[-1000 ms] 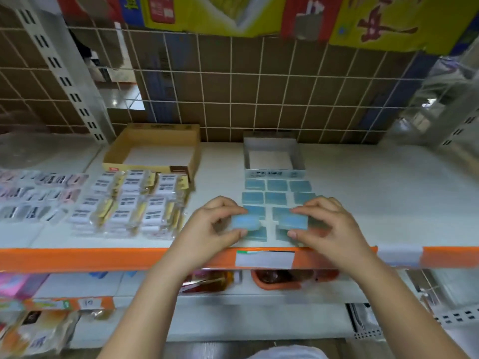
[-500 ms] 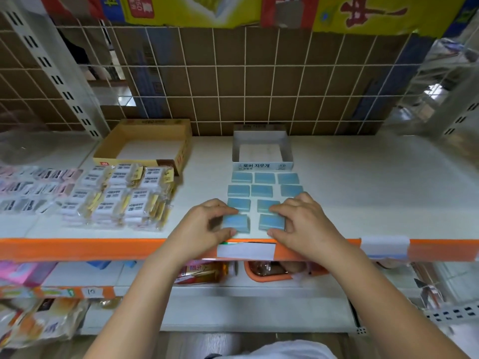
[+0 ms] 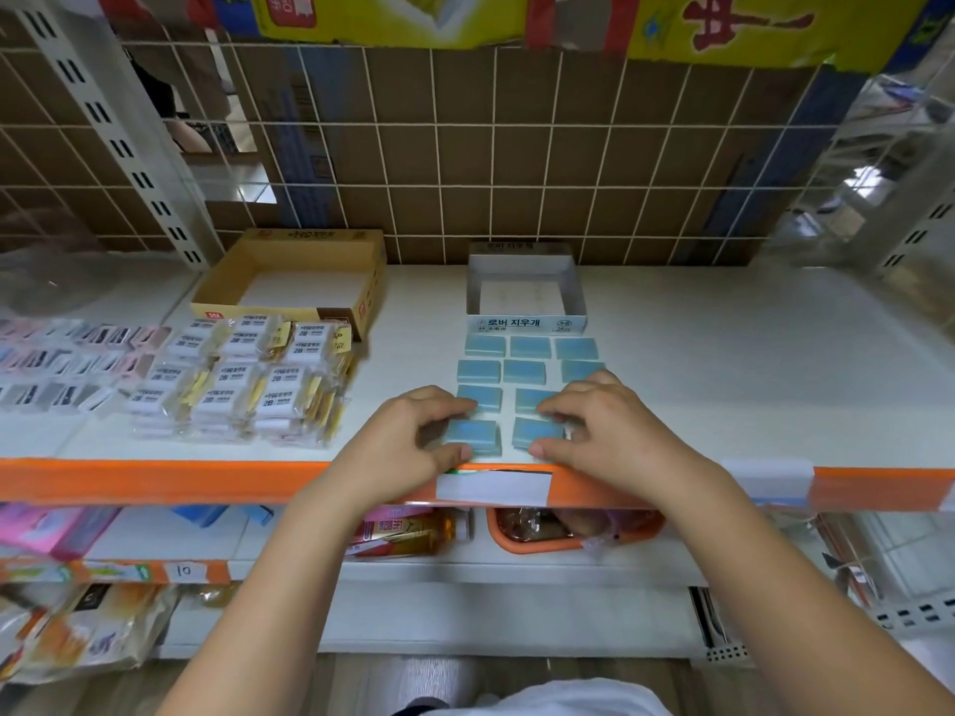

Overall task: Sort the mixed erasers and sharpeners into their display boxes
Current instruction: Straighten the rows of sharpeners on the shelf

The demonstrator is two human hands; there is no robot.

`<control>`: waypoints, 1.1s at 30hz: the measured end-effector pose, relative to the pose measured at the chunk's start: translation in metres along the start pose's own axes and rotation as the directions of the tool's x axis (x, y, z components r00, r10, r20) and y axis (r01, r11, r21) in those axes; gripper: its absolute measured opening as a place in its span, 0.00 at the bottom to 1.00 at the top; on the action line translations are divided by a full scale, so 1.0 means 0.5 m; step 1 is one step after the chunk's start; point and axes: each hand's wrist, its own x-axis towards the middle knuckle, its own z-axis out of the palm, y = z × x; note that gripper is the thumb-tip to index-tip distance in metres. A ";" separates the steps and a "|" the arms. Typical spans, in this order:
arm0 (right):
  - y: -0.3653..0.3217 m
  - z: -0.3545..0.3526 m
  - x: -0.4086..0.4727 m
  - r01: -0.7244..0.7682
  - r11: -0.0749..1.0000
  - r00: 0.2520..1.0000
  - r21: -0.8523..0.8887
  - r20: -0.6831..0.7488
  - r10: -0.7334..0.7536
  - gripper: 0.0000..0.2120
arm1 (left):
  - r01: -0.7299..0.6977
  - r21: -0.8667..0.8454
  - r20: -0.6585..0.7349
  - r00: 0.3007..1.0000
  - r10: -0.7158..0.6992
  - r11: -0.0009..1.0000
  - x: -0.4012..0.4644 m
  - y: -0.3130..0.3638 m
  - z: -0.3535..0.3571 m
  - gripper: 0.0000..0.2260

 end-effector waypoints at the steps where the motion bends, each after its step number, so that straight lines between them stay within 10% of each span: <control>1: -0.002 -0.002 0.000 0.008 1.000 1.000 -0.020 -0.023 -0.009 0.22 | -0.012 0.010 -0.010 1.000 0.012 1.000 -0.004 0.002 -0.005 0.18; 10: -0.160 0.017 0.060 0.306 0.952 0.929 -0.025 -0.210 -0.305 0.15 | -0.085 0.315 -0.273 0.946 0.176 0.945 -0.114 0.001 -0.140 0.20; 33: -0.924 0.336 0.286 0.544 0.832 0.794 -0.106 -0.255 -0.552 0.19 | 0.489 0.511 -0.612 0.784 -0.101 0.707 -0.573 -0.468 -0.659 0.22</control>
